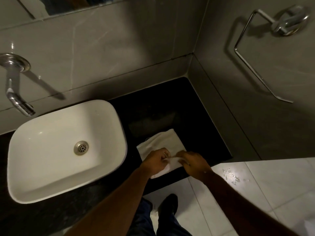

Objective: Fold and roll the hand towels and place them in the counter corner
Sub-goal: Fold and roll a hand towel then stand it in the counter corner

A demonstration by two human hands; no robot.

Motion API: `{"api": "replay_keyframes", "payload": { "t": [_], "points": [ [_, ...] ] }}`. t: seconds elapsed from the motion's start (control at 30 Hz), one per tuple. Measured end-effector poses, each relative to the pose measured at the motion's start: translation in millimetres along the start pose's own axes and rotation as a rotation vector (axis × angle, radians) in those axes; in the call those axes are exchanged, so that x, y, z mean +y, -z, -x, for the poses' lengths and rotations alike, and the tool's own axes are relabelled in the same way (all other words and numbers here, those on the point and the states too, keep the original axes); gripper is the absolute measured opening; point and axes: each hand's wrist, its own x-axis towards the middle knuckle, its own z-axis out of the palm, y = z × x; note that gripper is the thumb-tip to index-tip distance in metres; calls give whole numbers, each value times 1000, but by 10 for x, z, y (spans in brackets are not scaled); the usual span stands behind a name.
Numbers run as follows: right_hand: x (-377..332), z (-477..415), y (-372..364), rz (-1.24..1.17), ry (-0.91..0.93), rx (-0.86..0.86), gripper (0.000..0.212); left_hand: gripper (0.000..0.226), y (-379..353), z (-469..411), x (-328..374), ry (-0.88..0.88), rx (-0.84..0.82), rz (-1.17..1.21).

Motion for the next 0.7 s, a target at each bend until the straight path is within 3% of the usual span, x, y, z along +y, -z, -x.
{"api": "replay_keyframes", "payload": {
  "t": [0.1,0.2,0.33,0.43,0.5,0.63,0.7],
  "points": [
    [-27,-124,23,-25,-117,-78,16,19,-163,104,-41,-208,200,-514],
    [-72,-218,-9,58,-108,-47,15,31,-355,275,-92,-243,209,-788],
    [-98,-145,-103,305,110,93,42,27,-380,286,-113,-137,318,-532],
    [12,-16,-119,342,217,-9,63,29,-229,294,-59,-51,296,-270],
    [74,-21,-65,327,259,-62,55,25,-118,336,-89,-24,244,-202],
    [-110,-201,108,81,69,-269,48,32,-33,375,-130,101,147,-106],
    [-212,-306,162,28,-45,-382,43,37,-56,413,-117,44,237,-250]
  ]
}}
